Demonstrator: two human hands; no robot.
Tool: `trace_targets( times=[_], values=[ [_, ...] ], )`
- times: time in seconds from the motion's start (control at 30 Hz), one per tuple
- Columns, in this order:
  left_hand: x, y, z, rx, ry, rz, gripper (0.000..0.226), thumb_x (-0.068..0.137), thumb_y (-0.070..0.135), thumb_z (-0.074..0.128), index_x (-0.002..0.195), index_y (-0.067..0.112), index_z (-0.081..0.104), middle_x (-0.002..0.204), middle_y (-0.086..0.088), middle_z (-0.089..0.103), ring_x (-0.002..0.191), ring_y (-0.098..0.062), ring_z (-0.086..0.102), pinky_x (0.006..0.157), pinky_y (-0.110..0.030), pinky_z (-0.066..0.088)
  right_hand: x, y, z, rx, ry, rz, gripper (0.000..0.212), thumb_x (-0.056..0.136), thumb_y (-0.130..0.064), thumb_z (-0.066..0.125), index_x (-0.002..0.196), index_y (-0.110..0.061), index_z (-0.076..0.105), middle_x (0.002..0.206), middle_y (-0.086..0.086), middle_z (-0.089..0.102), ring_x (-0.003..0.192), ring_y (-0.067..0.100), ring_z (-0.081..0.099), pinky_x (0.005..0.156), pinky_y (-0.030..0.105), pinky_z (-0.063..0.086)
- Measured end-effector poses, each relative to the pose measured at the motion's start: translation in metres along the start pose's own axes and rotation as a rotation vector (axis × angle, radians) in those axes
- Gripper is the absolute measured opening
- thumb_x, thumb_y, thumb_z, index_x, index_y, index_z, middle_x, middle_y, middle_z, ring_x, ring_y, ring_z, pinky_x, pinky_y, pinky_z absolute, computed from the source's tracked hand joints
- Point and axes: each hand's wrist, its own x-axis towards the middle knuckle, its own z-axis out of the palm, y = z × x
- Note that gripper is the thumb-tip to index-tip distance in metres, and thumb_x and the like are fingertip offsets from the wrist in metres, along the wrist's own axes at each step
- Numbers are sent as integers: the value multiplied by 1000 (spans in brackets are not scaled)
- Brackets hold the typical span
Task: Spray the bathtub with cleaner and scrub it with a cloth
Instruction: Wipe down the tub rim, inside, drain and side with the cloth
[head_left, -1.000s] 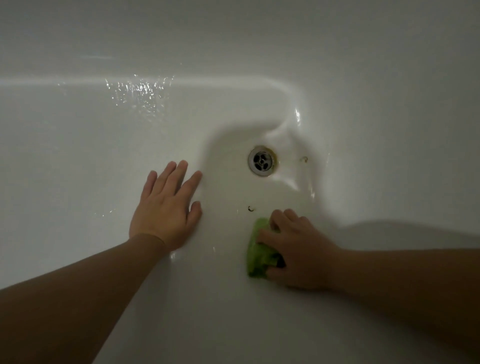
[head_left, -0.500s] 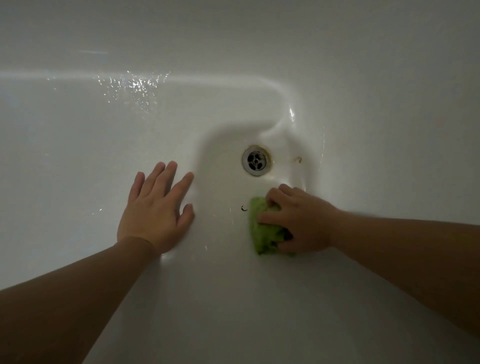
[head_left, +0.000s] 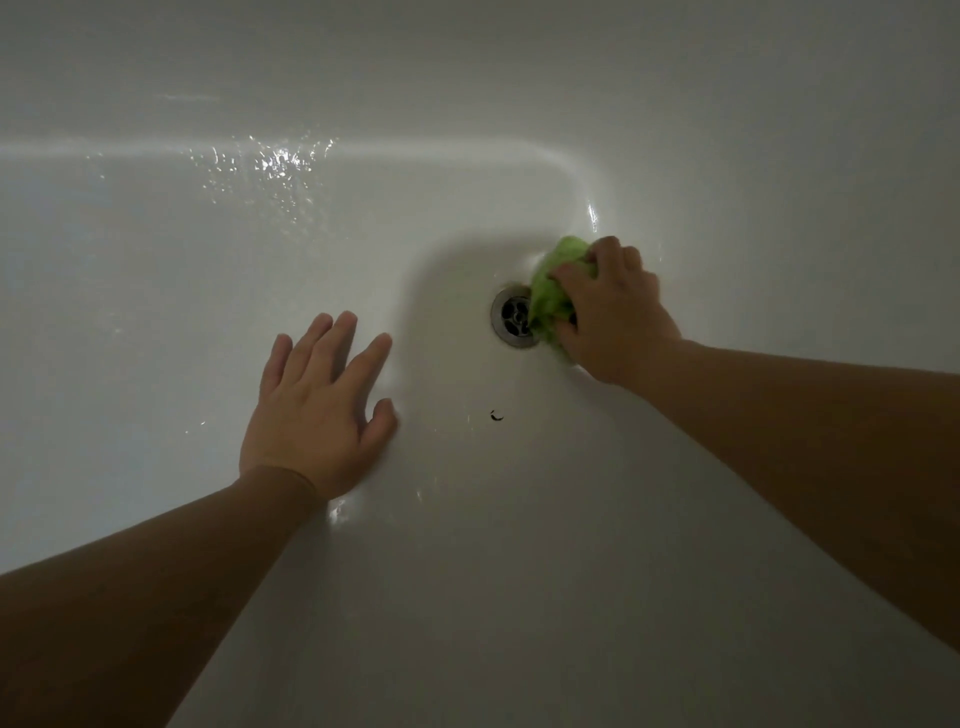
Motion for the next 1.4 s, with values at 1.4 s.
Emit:
trace_targets(
  times=[1.4],
  values=[
    [-53, -59, -11, -111, 64, -209, 55, 104, 35, 40, 158, 35, 33, 170, -7, 18, 158, -24, 4, 127, -53, -2, 8, -79, 15, 335, 31, 91, 56, 86, -46, 72, 137, -32, 56, 134, 11, 39, 119, 37, 43, 100, 54, 48]
  ],
)
